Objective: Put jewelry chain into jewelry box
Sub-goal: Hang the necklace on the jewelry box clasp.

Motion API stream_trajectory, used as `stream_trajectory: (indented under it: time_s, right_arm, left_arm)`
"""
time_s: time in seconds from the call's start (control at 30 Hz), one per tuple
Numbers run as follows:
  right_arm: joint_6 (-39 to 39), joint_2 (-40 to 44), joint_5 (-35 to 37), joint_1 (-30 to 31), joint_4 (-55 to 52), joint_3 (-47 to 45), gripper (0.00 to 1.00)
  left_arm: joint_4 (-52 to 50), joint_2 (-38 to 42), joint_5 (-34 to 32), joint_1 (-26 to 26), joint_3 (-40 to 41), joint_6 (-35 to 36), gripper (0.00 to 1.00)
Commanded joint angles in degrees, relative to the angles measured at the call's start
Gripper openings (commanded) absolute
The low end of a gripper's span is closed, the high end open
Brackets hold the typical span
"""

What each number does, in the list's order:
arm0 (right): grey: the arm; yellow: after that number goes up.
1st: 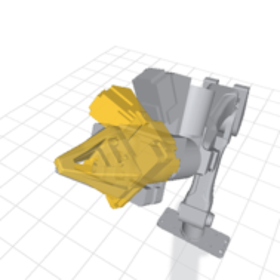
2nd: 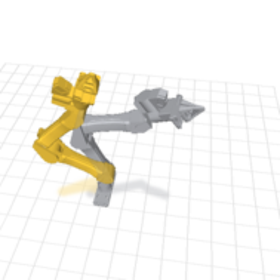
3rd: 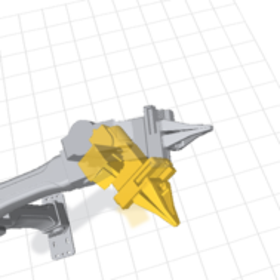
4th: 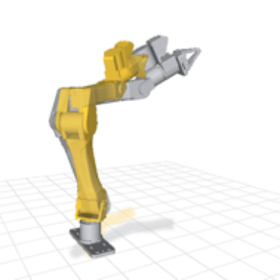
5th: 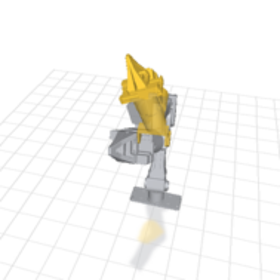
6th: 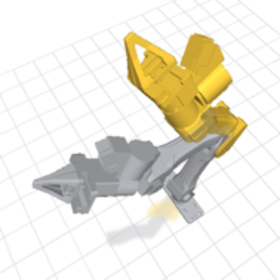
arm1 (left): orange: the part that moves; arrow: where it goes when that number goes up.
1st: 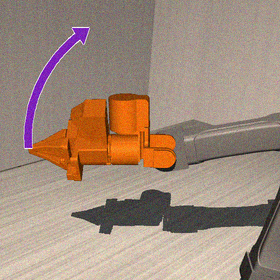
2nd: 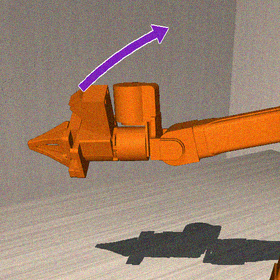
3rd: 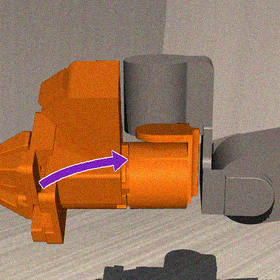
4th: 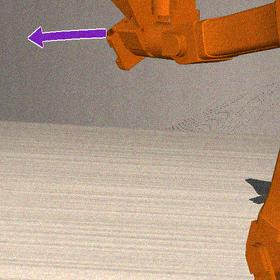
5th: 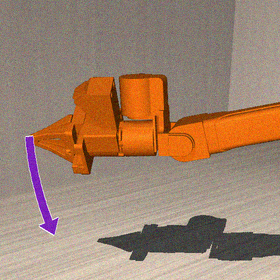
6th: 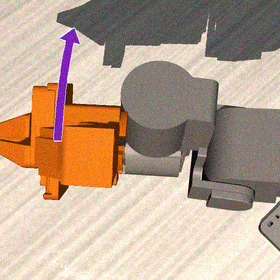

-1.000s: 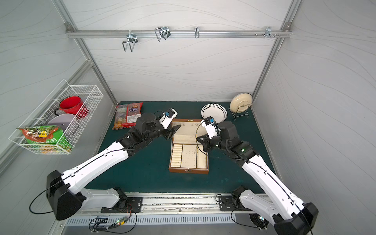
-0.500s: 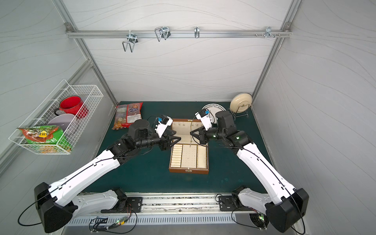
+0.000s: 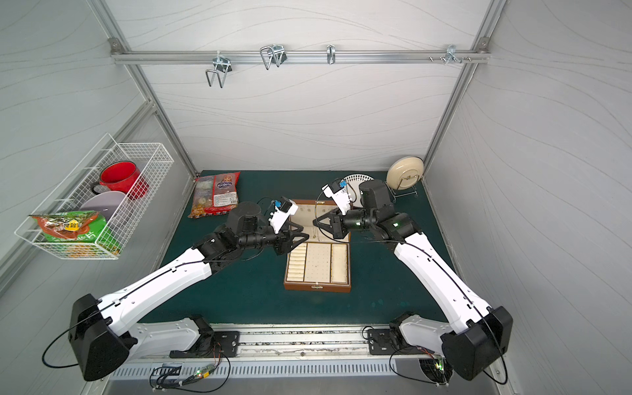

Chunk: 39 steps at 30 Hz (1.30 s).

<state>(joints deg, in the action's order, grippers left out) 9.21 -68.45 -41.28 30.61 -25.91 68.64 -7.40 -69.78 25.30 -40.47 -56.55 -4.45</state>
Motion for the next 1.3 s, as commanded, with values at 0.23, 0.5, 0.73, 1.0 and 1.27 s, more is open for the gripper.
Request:
stream_trajectory:
  time_s: [0.23, 0.5, 0.73, 1.0, 1.27]
  right_arm:
    - [0.86, 1.18, -2.7, -0.27, 0.67, 0.54, 0.0]
    - [1.31, 1.71, -2.87, -0.22, 0.76, 0.37, 0.0]
    - [1.99, 2.65, -2.89, -0.24, 0.99, -0.13, 0.0]
    - [2.55, 3.48, -2.83, -0.25, 1.38, -1.24, 0.0]
    - [2.49, 4.61, -1.81, -0.32, 2.19, -2.53, 0.0]
  left_arm:
    - [7.64, -3.08, -0.5, -1.23, -3.43, 1.35, 0.41]
    - [8.96, -5.19, -0.33, -2.26, -5.51, 1.41, 0.4]
    - [10.08, -6.84, -0.08, -2.91, -7.04, 1.53, 0.38]
    - [11.18, -7.88, 0.34, -3.49, -8.15, 1.08, 0.22]
    - [8.46, -7.23, -2.01, -3.73, -8.91, 3.13, 0.0]
